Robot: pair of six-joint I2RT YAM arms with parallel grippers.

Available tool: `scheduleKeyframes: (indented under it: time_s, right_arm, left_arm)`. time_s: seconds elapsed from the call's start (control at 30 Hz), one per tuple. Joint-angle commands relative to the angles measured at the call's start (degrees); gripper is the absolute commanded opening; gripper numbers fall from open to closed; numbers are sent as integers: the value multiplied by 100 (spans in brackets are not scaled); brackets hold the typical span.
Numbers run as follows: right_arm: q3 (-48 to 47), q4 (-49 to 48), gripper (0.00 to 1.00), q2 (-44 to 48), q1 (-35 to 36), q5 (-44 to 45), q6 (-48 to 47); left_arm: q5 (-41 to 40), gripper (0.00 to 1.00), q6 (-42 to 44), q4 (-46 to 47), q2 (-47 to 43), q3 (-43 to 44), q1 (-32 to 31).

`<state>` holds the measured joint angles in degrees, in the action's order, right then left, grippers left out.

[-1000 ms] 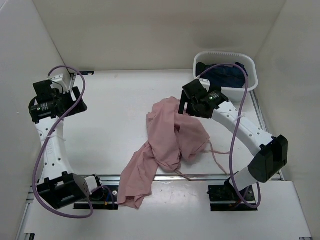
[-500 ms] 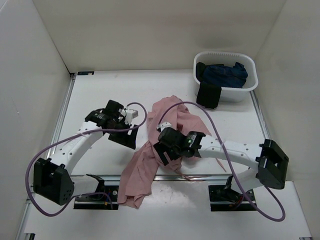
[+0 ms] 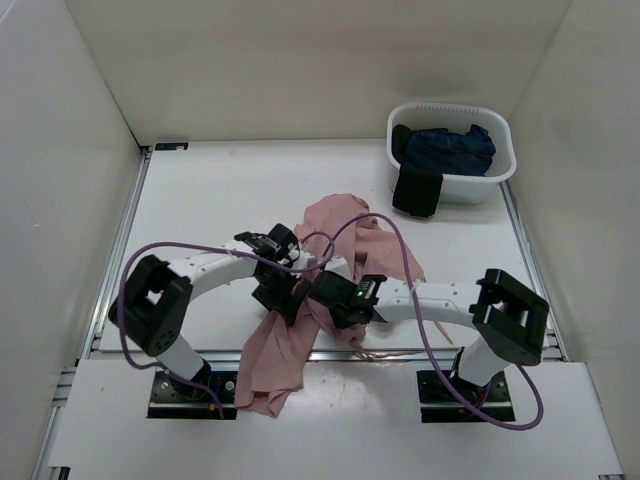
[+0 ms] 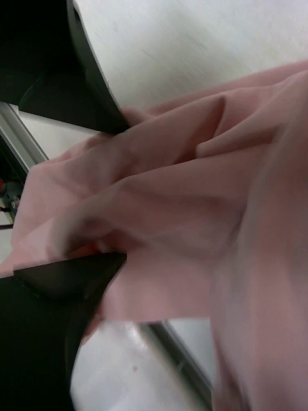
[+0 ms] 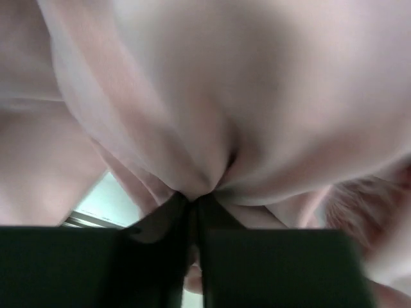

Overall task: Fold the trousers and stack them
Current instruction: Flatten the trousers out

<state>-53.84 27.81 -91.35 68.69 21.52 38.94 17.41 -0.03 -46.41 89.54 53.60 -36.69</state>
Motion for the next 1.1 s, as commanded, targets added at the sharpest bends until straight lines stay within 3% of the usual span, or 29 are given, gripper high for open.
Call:
scheduleKeyframes:
  time_s: [0.0, 0.07, 0.1, 0.17, 0.27, 0.5, 0.57, 0.67, 0.87, 0.93, 1.07]
  right_arm:
    - [172, 223, 0, 722, -135, 457, 552]
    - [251, 356, 0, 1283, -215, 677, 694]
    - [252, 417, 0, 1478, -294, 748, 790]
    - [252, 724, 0, 2014, -417, 924, 843]
    - [-11, 1558, 0, 2654, -680, 1397, 1115]
    - [-1837, 4414, 0, 4071, -883, 2997, 1967]
    - [-2635, 4924, 0, 4467, -883, 3366, 2127]
    - [-3342, 4848, 0, 4828, -883, 3420, 1759]
    - [-4747, 5084, 0, 4206, -883, 3648, 1125]
    - [-5301, 5443, 0, 3794, -883, 4278, 1125]
    - [-4961, 5368, 0, 3327, -883, 4835, 784]
  left_arm:
    - [-389, 76, 3, 203, 300, -78, -154]
    - [-265, 63, 3, 255, 301, -130, -207]
    - [-264, 44, 3, 256, 353, -131, -207]
    - [-264, 14, 3, 256, 415, -131, -207]
    - [-650, 14, 3, 256, 302, -131, -207]
    - [-2618, 14, 3, -236, -1990, 79, 802]
    - [-3187, 14, 3, -446, -2711, 333, 1259]
    - [-3665, 14, 3, -562, -3406, 807, 1795]
    - [-4631, 14, 3, -772, -3742, 1836, 2279]
    - [-4843, 14, 3, -834, -3681, 2118, 2280]
    - [-4905, 14, 3, -834, -3382, 1769, 2280]
